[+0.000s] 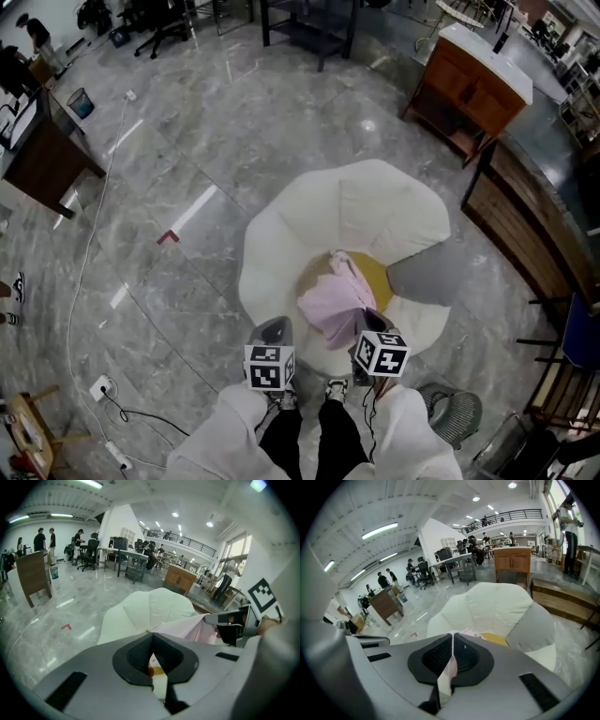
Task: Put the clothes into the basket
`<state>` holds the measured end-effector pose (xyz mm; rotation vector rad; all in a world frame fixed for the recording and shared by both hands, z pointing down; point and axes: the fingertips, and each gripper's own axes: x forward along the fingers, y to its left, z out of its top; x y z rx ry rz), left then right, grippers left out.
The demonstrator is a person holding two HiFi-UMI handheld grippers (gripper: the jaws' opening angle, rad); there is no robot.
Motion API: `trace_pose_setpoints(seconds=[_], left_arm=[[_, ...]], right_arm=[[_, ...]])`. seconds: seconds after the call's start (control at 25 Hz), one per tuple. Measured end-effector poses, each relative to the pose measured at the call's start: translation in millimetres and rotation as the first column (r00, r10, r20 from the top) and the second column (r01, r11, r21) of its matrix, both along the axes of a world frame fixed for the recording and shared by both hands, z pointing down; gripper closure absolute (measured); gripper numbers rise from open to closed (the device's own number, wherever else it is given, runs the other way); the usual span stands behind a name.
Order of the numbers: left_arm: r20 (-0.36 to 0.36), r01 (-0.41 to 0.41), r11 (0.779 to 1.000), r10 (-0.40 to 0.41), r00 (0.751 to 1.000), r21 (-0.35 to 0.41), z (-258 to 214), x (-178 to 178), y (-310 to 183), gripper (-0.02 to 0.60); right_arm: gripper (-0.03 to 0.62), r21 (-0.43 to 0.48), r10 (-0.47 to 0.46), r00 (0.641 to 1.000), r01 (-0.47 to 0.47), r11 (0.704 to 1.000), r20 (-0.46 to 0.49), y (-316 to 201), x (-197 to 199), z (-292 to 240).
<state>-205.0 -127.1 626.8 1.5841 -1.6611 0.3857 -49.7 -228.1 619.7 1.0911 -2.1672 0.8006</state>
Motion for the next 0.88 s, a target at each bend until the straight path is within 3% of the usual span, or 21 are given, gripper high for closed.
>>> trace_pose_setpoints(seconds=[0.32, 0.48, 0.88], left_arm=[[-0.025, -0.046, 0.999, 0.046, 0.999, -0.002, -70, 20, 19, 0.578], [-0.045, -0.087, 0.996, 0.088, 0.995, 0.035, -104, 31, 15, 0.578], [-0.114, -0.241, 0.964, 0.253, 0.961, 0.113, -162, 76, -2, 0.578]], right_arm=[[0.569, 0.024, 0.111, 0.988, -0.114, 0.993, 0.108, 28, 17, -105], [0.569, 0.042, 0.134, 0.983, -0.14, 0.989, 0.124, 41, 22, -143], [0.569, 0.105, 0.241, 0.949, -0.266, 0.958, 0.201, 55, 51, -211]])
